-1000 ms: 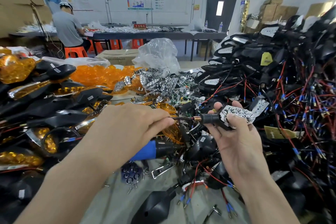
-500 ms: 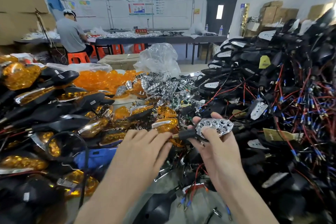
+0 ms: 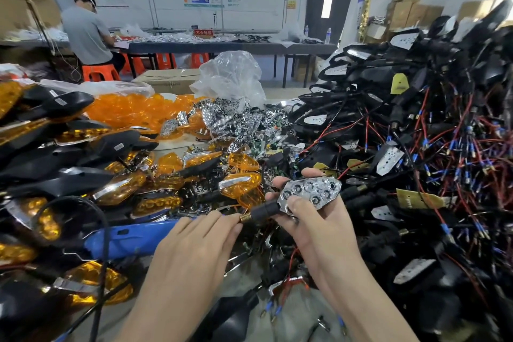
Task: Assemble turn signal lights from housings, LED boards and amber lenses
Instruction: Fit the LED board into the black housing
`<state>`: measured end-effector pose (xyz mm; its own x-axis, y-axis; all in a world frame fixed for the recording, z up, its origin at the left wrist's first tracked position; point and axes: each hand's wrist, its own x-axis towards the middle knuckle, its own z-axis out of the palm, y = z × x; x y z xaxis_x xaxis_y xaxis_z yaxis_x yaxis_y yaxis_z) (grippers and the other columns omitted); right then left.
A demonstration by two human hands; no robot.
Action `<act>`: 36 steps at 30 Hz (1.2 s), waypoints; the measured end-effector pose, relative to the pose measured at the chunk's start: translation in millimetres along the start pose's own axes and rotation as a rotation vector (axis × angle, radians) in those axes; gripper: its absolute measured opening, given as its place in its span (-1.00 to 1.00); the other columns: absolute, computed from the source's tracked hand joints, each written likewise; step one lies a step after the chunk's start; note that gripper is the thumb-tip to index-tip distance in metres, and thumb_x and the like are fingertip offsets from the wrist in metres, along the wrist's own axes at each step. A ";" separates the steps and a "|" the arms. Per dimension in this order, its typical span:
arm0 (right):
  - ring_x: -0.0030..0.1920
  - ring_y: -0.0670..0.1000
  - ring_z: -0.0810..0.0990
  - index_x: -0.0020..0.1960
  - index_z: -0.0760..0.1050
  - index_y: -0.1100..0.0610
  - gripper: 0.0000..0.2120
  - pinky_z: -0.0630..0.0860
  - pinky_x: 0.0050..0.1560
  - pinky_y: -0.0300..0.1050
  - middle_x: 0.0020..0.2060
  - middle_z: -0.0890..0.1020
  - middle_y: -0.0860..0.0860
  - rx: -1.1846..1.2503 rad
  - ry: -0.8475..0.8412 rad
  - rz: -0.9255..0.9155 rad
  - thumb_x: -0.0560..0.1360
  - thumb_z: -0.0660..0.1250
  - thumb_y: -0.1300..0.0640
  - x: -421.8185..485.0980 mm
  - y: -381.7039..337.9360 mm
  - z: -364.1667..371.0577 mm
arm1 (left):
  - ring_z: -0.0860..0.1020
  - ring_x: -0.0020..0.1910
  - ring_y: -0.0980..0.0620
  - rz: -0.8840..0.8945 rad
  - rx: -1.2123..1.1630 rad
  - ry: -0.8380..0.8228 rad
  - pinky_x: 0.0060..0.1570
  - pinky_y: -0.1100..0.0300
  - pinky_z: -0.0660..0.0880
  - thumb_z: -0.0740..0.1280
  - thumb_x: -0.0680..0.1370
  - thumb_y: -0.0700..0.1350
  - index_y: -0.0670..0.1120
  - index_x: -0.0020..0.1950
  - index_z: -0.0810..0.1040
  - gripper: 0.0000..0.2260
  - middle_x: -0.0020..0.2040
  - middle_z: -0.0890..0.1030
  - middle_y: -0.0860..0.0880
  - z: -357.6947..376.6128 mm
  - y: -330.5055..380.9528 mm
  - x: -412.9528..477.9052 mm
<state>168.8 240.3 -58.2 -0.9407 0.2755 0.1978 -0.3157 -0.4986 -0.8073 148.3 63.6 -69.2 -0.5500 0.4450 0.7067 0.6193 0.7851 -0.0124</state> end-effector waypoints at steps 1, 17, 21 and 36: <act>-0.05 0.15 0.73 0.14 0.44 0.04 -0.66 0.68 0.02 0.04 0.01 0.73 0.17 -0.001 -0.006 0.002 0.40 0.32 0.29 0.0 0.2 0.0 | 0.49 -0.42 0.00 -0.009 -0.004 -0.003 -0.24 0.12 0.32 0.14 0.59 -0.02 -0.11 -0.09 0.67 -0.67 -0.32 0.55 0.06 0.1 -0.7 -0.4; -0.04 0.15 0.73 0.17 0.42 0.08 -0.68 0.68 0.05 0.08 -0.01 0.73 0.18 0.019 -0.037 0.020 0.56 0.26 0.44 -4.4 -5.0 0.1 | 0.48 -0.43 0.01 -0.024 -0.138 -0.010 -0.41 0.22 0.44 -0.08 0.70 0.11 -0.09 0.15 0.69 -0.43 -0.27 0.64 0.11 -5.6 0.4 -0.3; -0.06 0.14 0.73 0.18 0.42 0.09 -0.67 0.68 0.00 0.02 -0.01 0.73 0.18 0.022 -0.034 0.025 0.50 0.31 0.39 -5.0 -5.4 2.1 | 0.53 -0.42 0.05 -0.018 -0.158 0.000 -0.38 0.23 0.46 -0.10 0.70 0.12 -0.14 0.24 0.63 -0.43 -0.28 0.66 0.12 -8.6 1.9 1.3; -0.08 0.14 0.73 0.16 0.44 0.08 -0.65 0.68 -0.03 0.00 -0.02 0.73 0.18 0.079 -0.056 0.033 0.41 0.32 0.32 -4.1 -2.9 0.7 | 0.47 -0.42 0.06 0.060 -0.080 0.020 -0.21 0.17 0.35 -0.08 0.71 0.09 -0.14 0.19 0.66 -0.44 -0.29 0.63 0.10 -9.3 1.2 0.6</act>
<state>173.5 240.1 -56.2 -0.9554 0.2130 0.2045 -0.2915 -0.5707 -0.7677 153.9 60.8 -62.1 -0.4994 0.4812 0.7204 0.6944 0.7196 0.0007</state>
